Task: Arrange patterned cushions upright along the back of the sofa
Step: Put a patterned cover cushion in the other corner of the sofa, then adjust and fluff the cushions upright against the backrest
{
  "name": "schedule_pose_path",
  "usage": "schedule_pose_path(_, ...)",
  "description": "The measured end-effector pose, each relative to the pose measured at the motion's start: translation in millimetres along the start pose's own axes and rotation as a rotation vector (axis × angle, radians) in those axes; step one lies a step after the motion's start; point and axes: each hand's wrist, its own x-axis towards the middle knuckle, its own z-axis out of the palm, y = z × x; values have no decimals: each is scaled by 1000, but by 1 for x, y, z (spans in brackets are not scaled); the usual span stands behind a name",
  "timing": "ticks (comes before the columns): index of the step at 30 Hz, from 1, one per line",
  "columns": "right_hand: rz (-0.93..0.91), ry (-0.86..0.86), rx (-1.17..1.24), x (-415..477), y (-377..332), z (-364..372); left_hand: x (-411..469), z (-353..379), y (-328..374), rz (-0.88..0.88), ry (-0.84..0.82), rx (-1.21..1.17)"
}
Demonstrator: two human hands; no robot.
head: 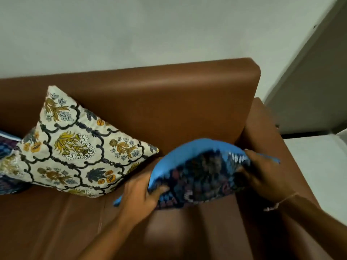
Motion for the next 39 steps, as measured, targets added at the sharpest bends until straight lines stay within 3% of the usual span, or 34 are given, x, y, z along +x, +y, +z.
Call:
schedule_pose_path(11,321,-40,-83,120,100,0,180,-11,32,-25,-321,-34)
schedule_pose_path(19,430,80,-154,128,106,41,186,9,16,-31,-145,101)
schedule_pose_path(21,438,188,-122,122,92,42,176,0,13,11,-111,148)
schedule_pose_path(25,297,628,57,126,23,55,149,-50,3,200,46,305)
schedule_pose_path(27,215,675,169,139,-34,74,133,-95,-8,305,196,288)
schedule_pose_path(32,60,479,346,185,-194,146,85,-243,-82,310,472,301)
schedule_pose_path(36,46,271,366,216,-318,243,37,-359,-195,92,576,277)
schedule_pose_path(39,-46,53,313,234,-392,327,11,-432,-283,-63,561,321)
